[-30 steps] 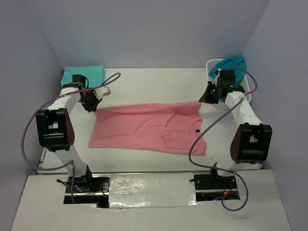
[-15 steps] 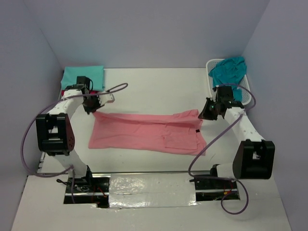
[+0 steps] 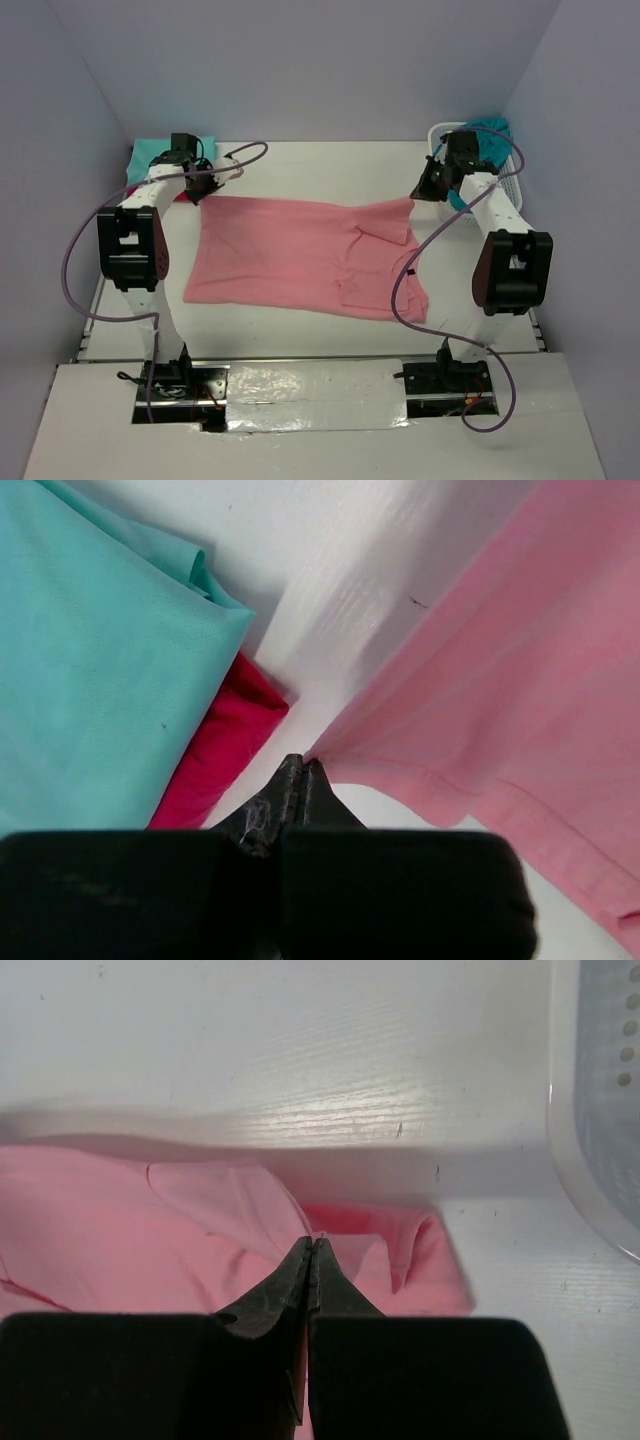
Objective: Fold and stack the t-shirts
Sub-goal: Fold the other side of the tshirt into a rectangle
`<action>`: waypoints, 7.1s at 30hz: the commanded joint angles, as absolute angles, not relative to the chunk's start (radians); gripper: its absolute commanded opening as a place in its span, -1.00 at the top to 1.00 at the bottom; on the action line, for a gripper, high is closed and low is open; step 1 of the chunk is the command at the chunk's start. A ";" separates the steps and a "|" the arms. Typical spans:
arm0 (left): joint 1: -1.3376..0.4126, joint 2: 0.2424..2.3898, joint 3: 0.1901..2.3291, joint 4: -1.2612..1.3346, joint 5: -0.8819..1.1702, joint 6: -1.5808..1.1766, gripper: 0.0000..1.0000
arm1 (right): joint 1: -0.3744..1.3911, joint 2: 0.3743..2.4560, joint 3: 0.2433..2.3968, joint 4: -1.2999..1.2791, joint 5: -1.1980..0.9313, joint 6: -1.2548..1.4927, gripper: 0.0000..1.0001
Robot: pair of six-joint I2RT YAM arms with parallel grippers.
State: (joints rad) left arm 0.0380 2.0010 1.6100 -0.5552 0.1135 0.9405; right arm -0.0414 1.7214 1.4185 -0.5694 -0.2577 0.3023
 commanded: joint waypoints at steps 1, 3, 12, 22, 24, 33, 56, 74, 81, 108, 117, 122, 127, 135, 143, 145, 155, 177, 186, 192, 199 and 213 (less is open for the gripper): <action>0.034 1.968 1.592 -0.551 0.123 0.946 1.00 | -0.032 1.698 1.450 -0.568 -0.262 0.302 1.00; 0.032 1.918 1.530 -0.554 0.139 0.962 1.00 | -0.025 1.639 1.389 -0.558 -0.264 0.298 1.00; 0.034 1.683 1.204 -0.667 0.184 1.126 1.00 | -0.005 1.324 0.935 -0.489 -0.307 0.353 1.00; 0.034 1.612 1.051 -0.680 0.115 1.193 1.00 | -0.005 1.249 0.742 -0.489 -0.291 0.362 1.00; 0.034 1.609 1.045 -0.678 0.106 1.201 1.00 | -0.005 1.243 0.745 -0.503 -0.284 0.353 1.00; 0.067 1.654 1.181 -0.709 0.130 1.169 1.00 | -0.008 1.221 0.818 -0.578 -0.186 0.321 1.00; 0.075 1.655 1.009 -0.689 0.052 1.221 0.57 | -0.020 1.292 0.684 -0.568 -0.284 0.333 1.00; 0.060 1.609 1.569 -0.632 0.319 0.743 -0.99 | -0.018 1.377 0.661 -0.512 -0.296 0.327 1.00; -0.256 1.971 2.290 -0.787 0.337 0.519 -0.99 | -0.018 1.394 0.660 -0.502 -0.287 0.330 1.00; -0.689 2.324 2.036 -0.623 0.557 0.064 0.22 | -0.020 1.416 0.655 -0.437 -0.321 0.354 1.00; -0.729 2.375 2.060 -0.641 0.551 0.066 0.07 | -0.020 1.417 0.669 -0.448 -0.313 0.341 1.00; -0.730 2.394 2.056 -0.624 0.493 0.046 -0.01 | -0.020 1.411 0.664 -0.446 -0.313 0.339 1.00; -0.732 2.399 2.063 -0.624 0.437 0.061 -0.06 | -0.020 1.396 0.661 -0.454 -0.301 0.334 1.00; -0.735 2.396 2.059 -0.627 0.443 0.058 -0.14 | -0.020 1.404 0.666 -0.454 -0.304 0.336 1.00; -0.759 2.398 2.056 -0.629 0.600 0.069 0.08 | -0.020 1.405 0.672 -0.463 -0.291 0.325 1.00; -0.764 2.405 2.060 -0.630 0.597 0.071 0.09 | -0.020 1.407 0.670 -0.462 -0.295 0.327 1.00; -0.765 2.419 2.066 -0.663 0.473 0.109 0.10 | -0.020 1.405 0.684 -0.474 -0.291 0.321 1.00; -0.770 2.414 2.079 -0.680 0.522 0.160 0.12 | -0.020 1.399 0.689 -0.480 -0.293 0.314 1.00; -0.784 2.436 2.053 -0.657 0.387 0.161 0.13 | -0.020 1.390 0.689 -0.483 -0.293 0.314 1.00; -0.785 2.442 2.051 -0.661 0.392 0.172 0.47 | -0.020 1.387 0.695 -0.491 -0.291 0.311 1.00; -0.784 2.431 2.123 -0.712 0.474 0.150 1.00 | -0.021 1.382 0.698 -0.489 -0.291 0.316 1.00; -0.756 2.381 2.122 -0.727 0.494 0.160 1.00 | -0.020 1.333 0.726 -0.528 -0.272 0.313 1.00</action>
State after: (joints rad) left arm -0.7593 2.4222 2.1391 -0.7242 0.4500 0.1547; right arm -0.0158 1.3540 0.6952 -0.5133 -0.2768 0.3206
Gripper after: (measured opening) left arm 0.033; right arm 0.007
